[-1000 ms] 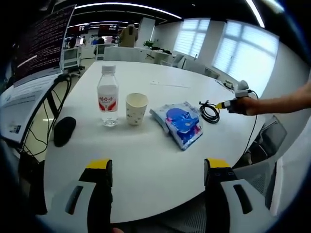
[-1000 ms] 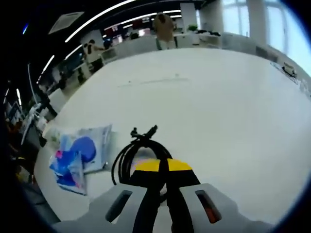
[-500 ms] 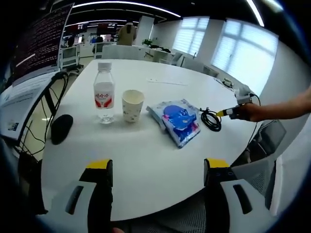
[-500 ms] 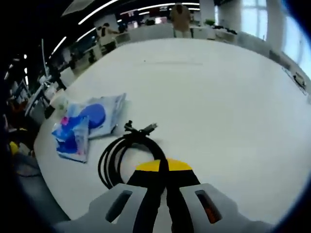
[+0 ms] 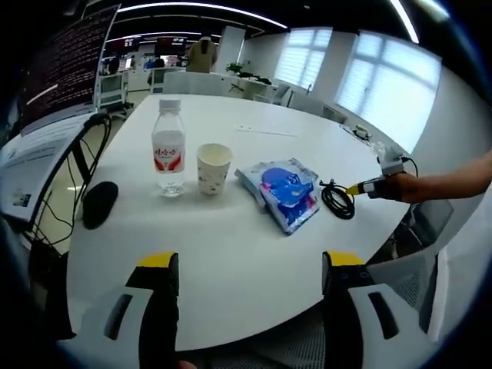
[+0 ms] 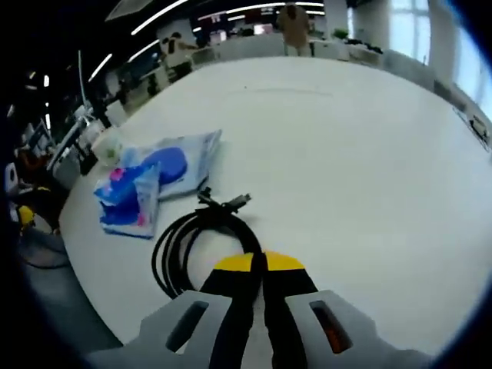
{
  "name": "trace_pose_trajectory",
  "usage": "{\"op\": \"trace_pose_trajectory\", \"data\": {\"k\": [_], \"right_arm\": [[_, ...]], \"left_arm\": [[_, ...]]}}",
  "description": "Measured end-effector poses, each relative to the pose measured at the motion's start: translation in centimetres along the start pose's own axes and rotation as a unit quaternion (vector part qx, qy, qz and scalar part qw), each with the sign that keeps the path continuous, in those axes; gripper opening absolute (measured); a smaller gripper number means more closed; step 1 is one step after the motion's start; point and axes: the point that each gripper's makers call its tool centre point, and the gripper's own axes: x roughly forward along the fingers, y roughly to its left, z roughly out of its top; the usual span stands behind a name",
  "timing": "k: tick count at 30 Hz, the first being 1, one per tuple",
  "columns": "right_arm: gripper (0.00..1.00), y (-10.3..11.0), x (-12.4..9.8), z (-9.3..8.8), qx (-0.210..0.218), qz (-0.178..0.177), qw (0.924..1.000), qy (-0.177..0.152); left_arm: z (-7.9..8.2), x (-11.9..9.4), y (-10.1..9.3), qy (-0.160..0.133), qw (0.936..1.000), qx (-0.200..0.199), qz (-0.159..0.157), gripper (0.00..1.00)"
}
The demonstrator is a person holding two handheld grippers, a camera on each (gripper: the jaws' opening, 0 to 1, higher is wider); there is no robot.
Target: Arrange the tabletop items into an orderly group along one side of the table until the central work area is clear of visible clutter.
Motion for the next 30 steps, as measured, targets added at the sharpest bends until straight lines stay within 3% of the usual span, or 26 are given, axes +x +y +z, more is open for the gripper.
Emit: {"op": "trace_pose_trajectory", "data": {"k": [6, 16, 22, 30], "right_arm": [[0.12, 0.4, -0.3, 0.0, -0.003, 0.005, 1.0000, -0.005], [0.19, 0.9, -0.9, 0.7, -0.025, -0.005, 0.9996, -0.010], [0.18, 1.1, -1.0, 1.5, -0.017, -0.009, 0.9996, -0.018], [0.19, 3.0, -0.3, 3.2, -0.037, 0.013, 0.9989, -0.027]], "left_arm": [[0.0, 0.2, 0.1, -0.003, 1.0000, -0.007, 0.000, 0.77], [-0.3, 0.3, -0.1, -0.008, 0.9998, -0.017, -0.002, 0.77], [-0.6, 0.2, 0.0, -0.012, 0.9994, -0.032, -0.001, 0.76], [-0.5, 0.6, -0.2, -0.015, 0.9992, -0.038, 0.000, 0.75]]}}
